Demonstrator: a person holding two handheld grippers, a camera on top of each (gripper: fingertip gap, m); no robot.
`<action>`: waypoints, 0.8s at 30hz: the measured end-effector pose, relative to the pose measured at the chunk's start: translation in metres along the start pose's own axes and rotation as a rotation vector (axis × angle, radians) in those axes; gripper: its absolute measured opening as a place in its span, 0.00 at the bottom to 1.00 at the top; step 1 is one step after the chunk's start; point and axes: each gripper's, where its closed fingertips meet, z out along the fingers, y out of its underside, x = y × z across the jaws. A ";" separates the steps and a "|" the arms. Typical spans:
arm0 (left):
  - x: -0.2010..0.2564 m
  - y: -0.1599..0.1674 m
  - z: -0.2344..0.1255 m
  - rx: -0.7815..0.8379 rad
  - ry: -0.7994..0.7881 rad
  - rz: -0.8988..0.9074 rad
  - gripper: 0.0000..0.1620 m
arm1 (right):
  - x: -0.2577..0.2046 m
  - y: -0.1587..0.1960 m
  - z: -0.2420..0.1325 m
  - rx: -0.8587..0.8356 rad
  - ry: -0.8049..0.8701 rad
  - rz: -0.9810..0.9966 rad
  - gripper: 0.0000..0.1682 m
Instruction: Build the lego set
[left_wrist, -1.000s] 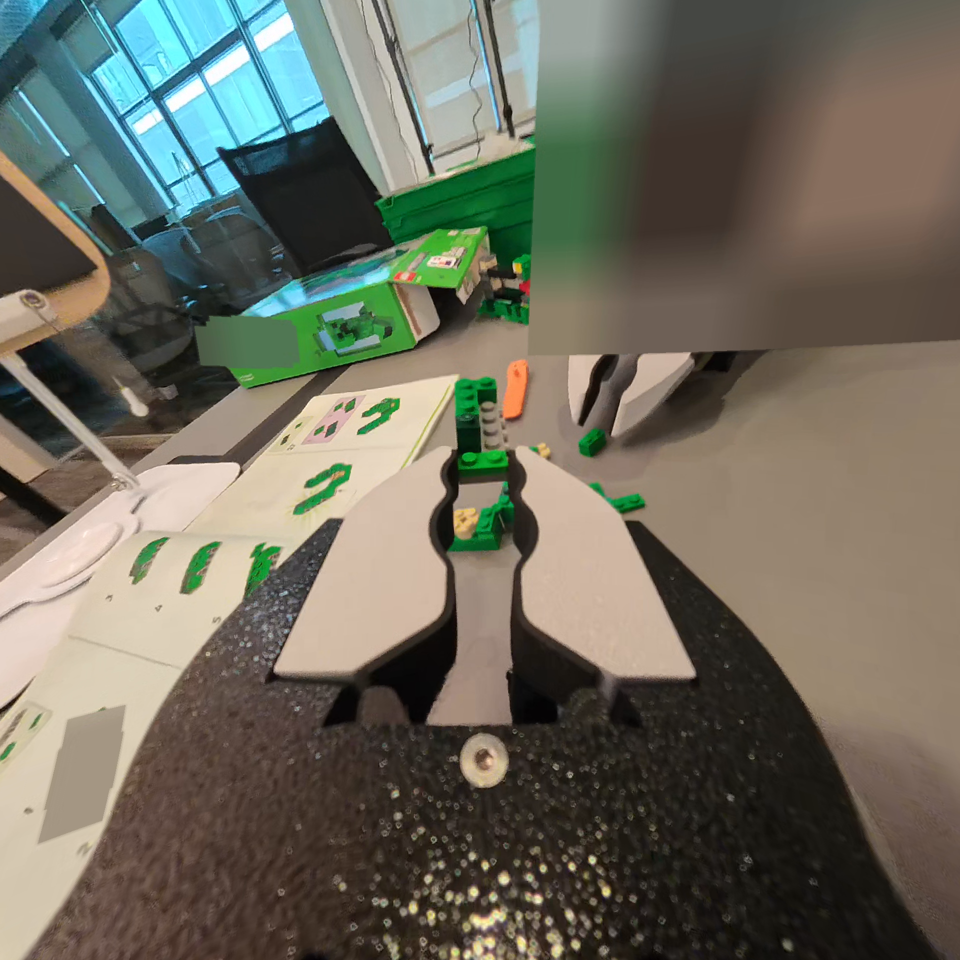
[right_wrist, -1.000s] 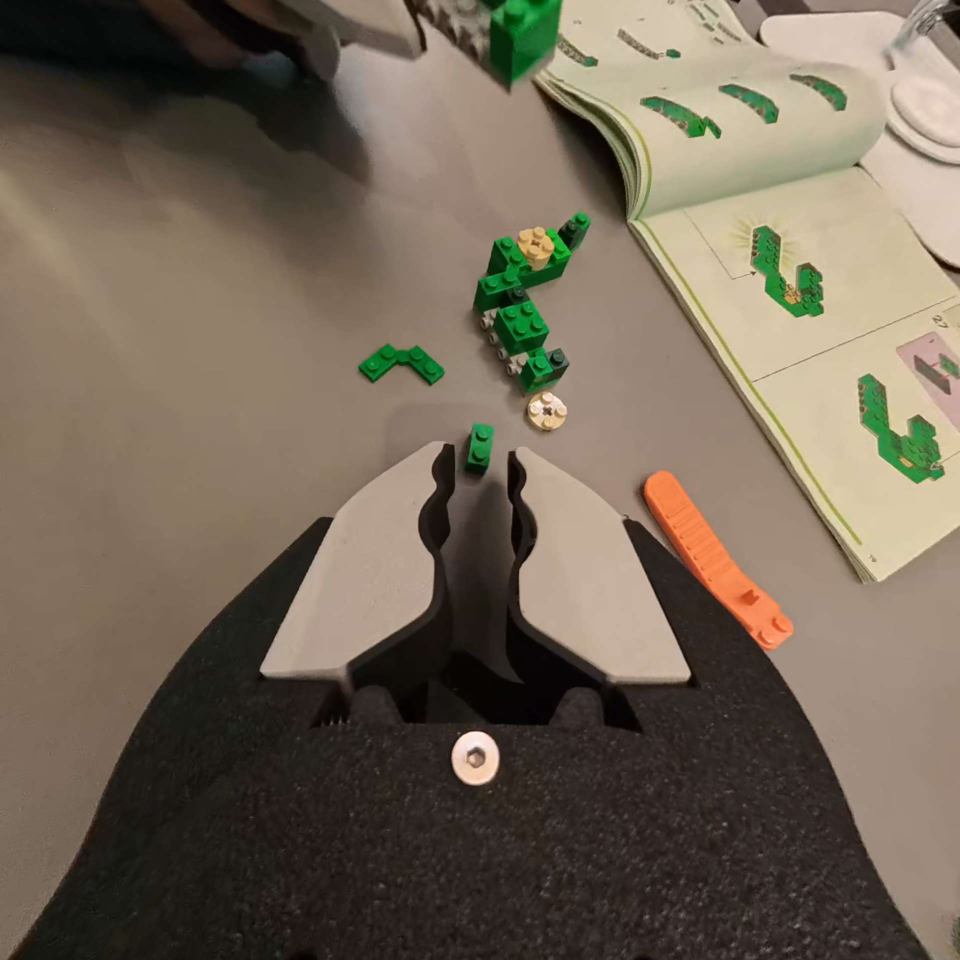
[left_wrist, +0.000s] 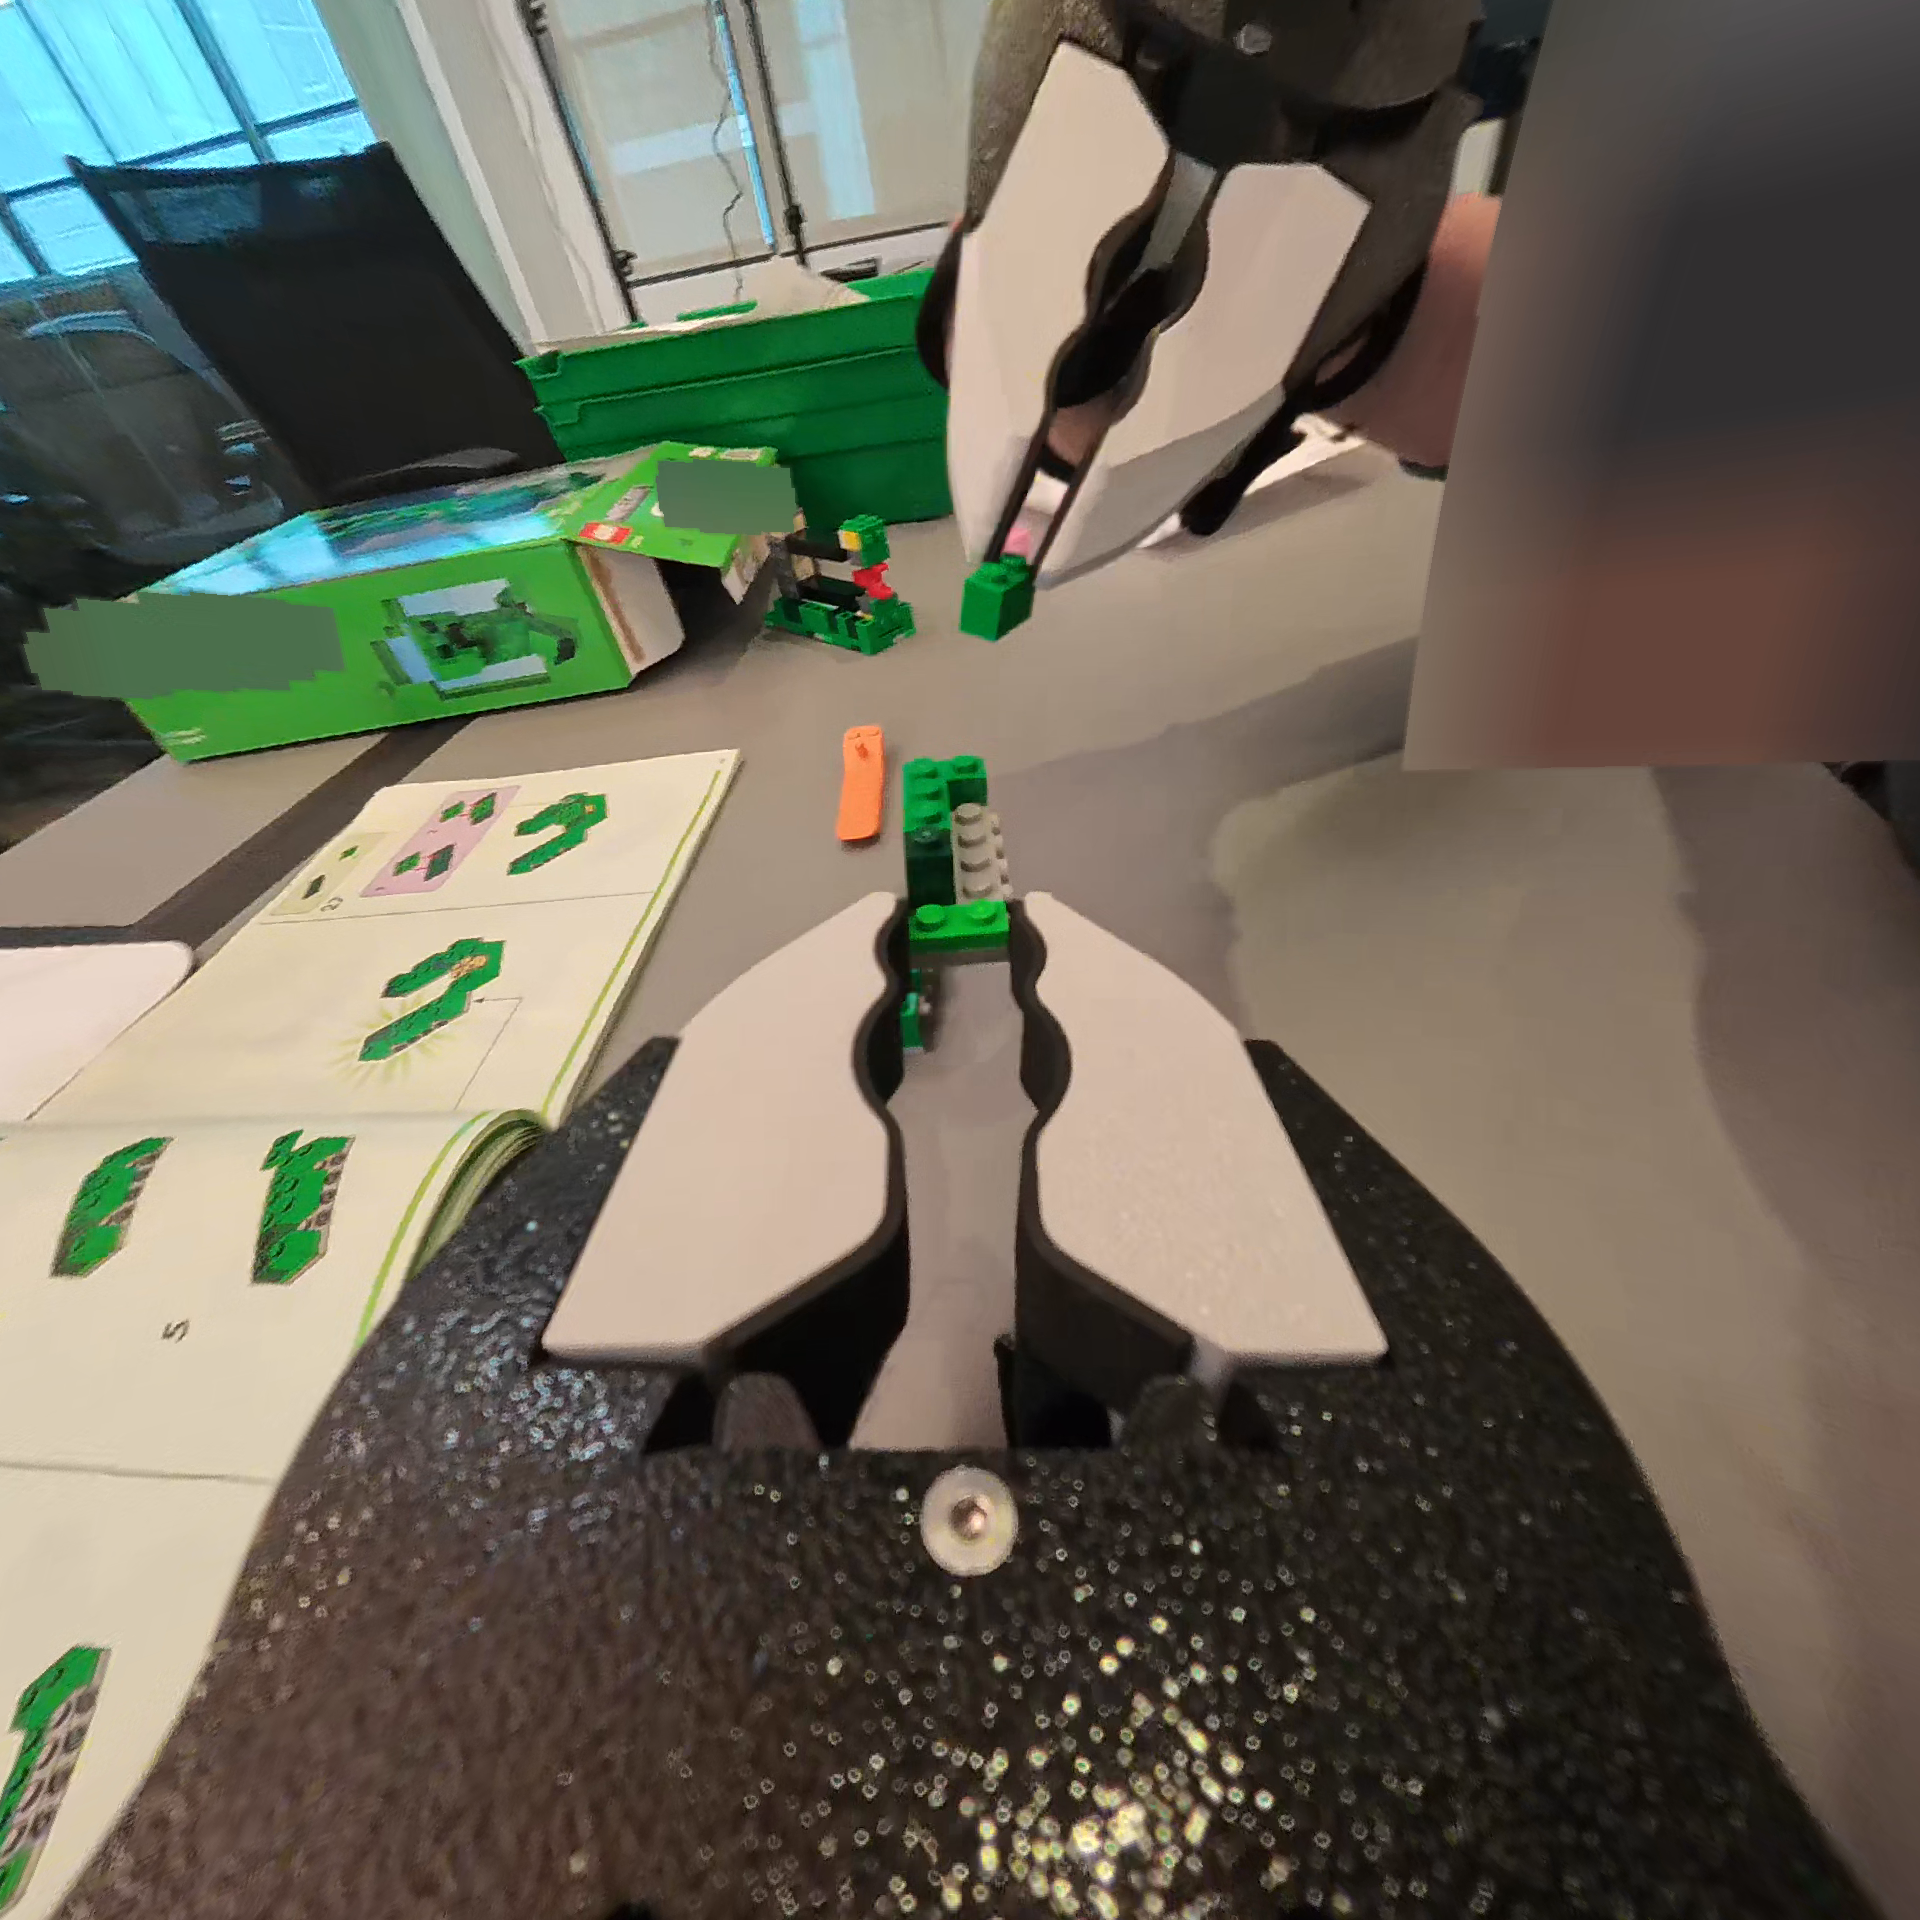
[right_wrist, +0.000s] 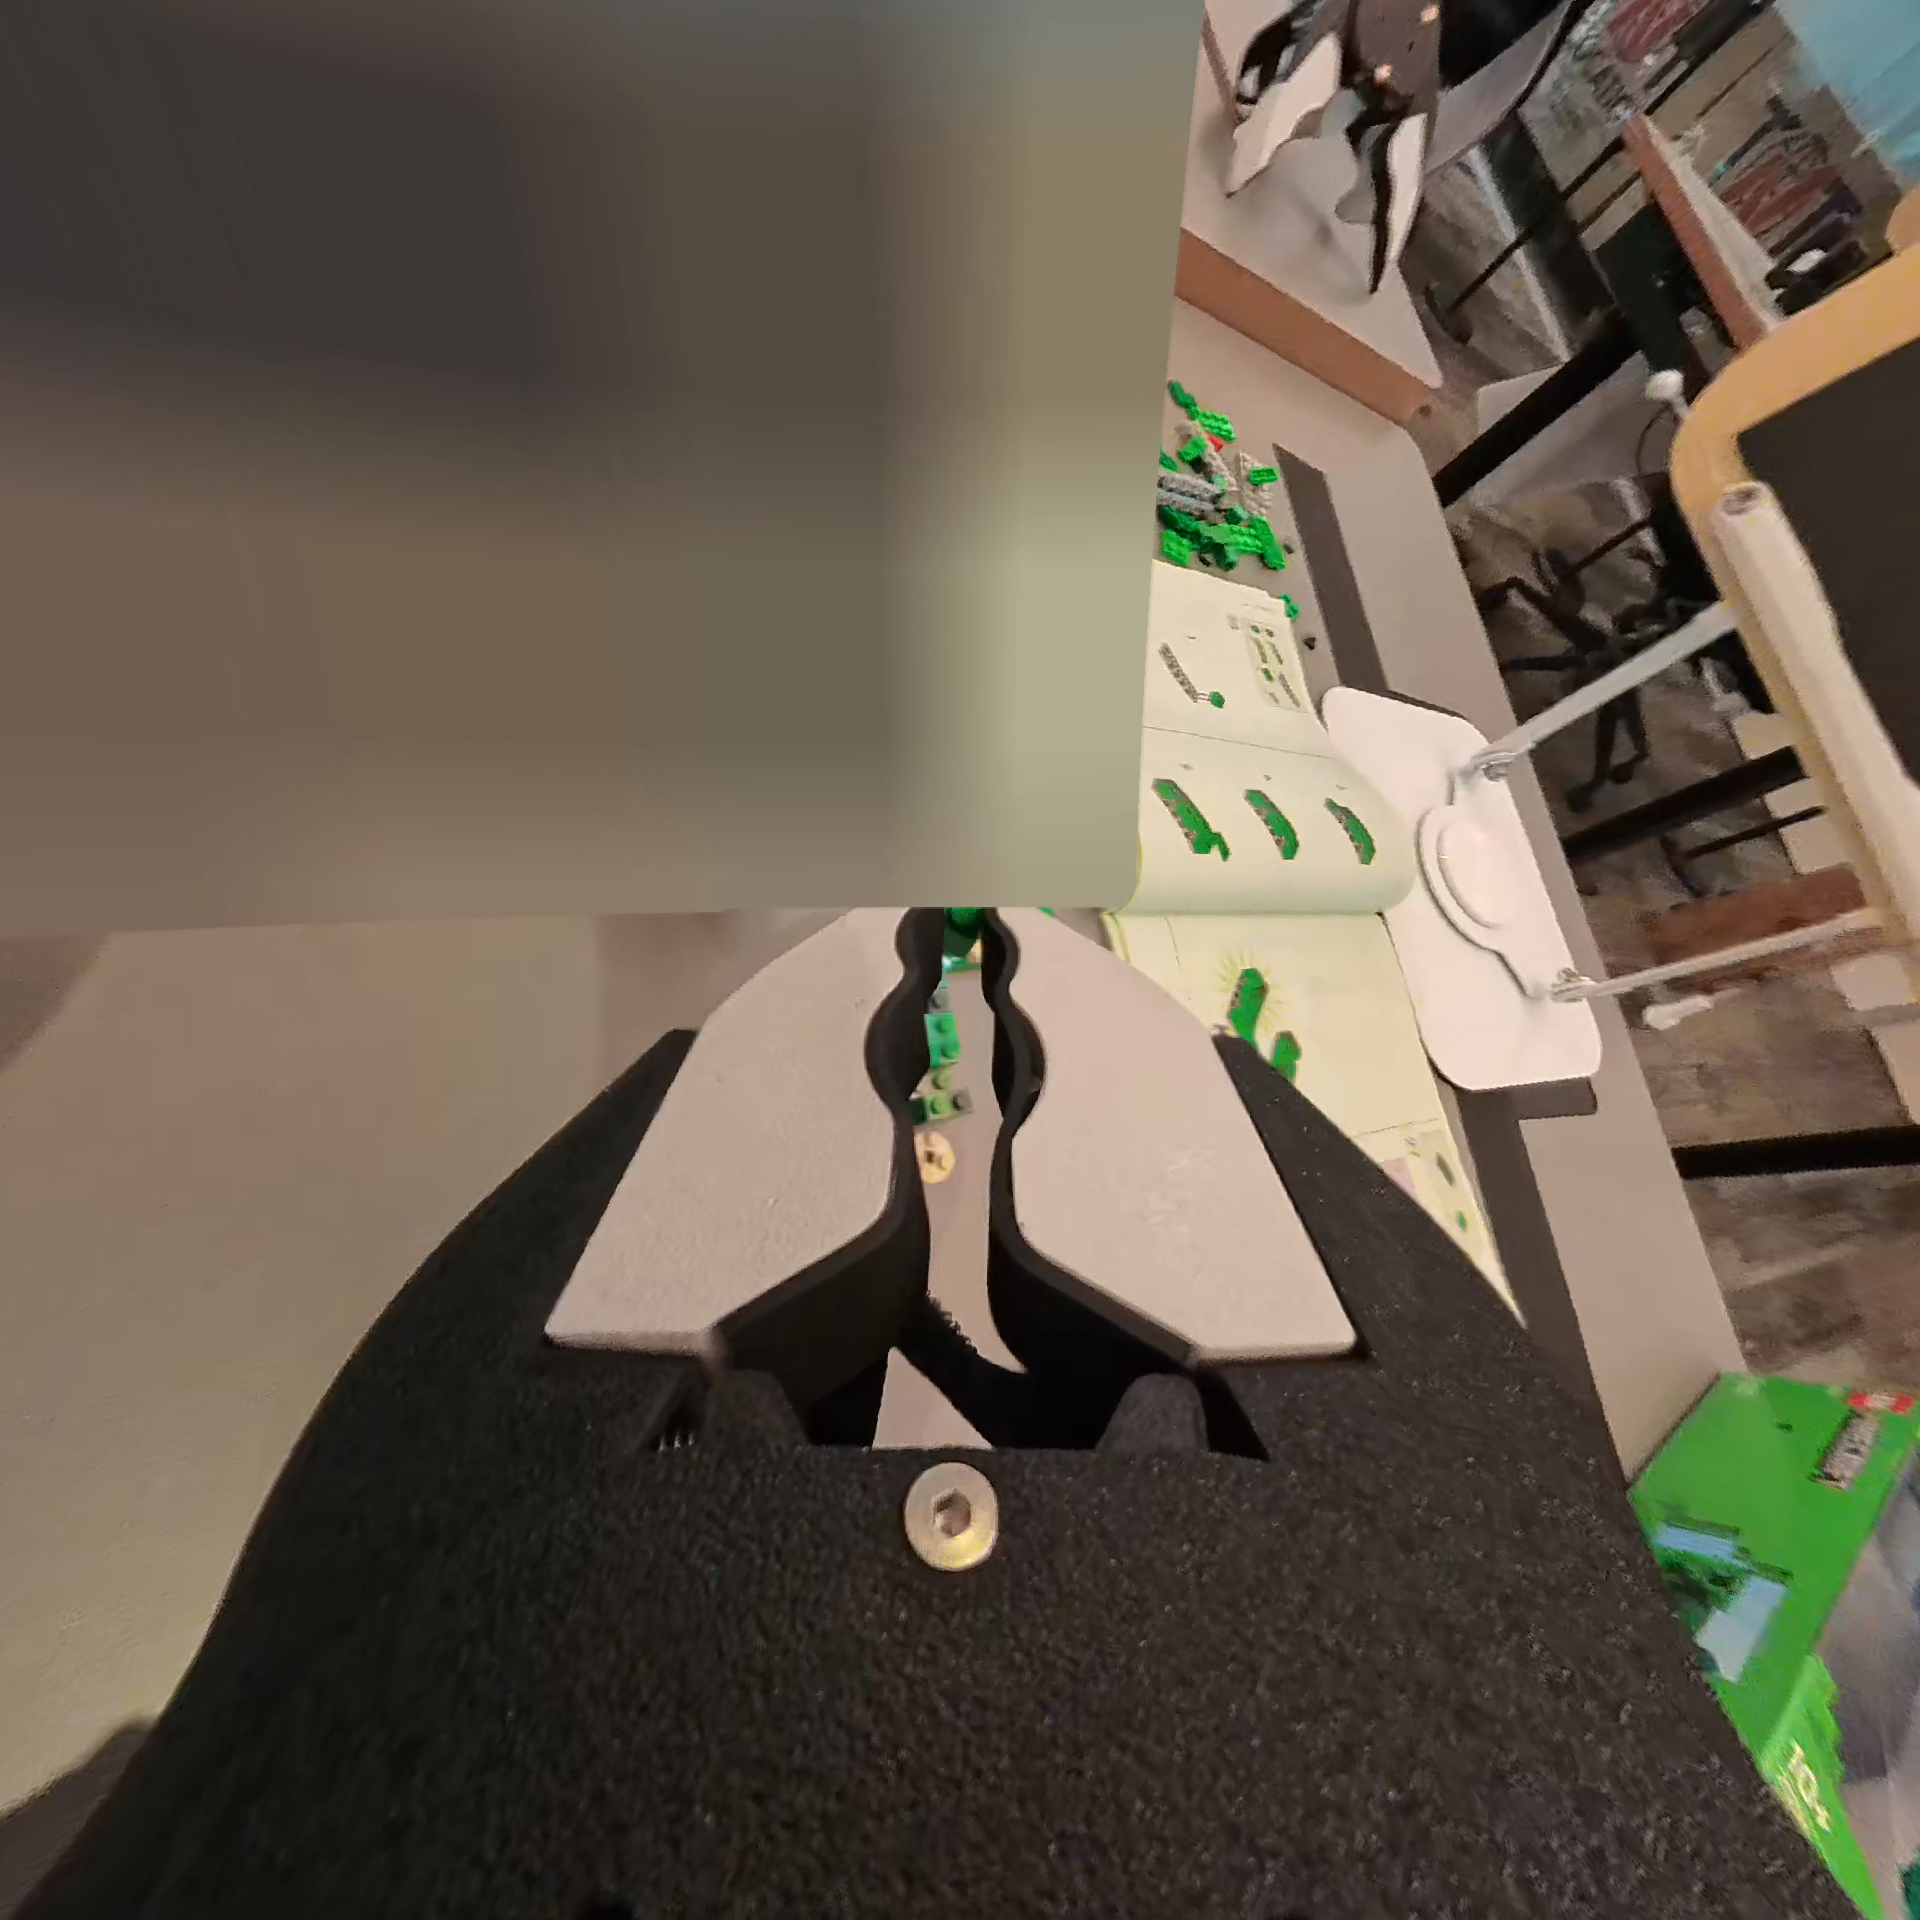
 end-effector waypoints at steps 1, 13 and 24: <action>0.002 -0.001 -0.001 0.007 0.021 -0.004 0.11 | -0.003 -0.001 0.000 -0.010 -0.011 -0.002 0.04; 0.000 -0.005 -0.005 0.048 0.026 -0.036 0.11 | -0.007 -0.016 0.008 -0.018 -0.040 -0.051 0.04; 0.003 -0.003 -0.002 0.022 0.031 -0.011 0.11 | -0.008 -0.015 0.011 -0.026 -0.033 -0.070 0.04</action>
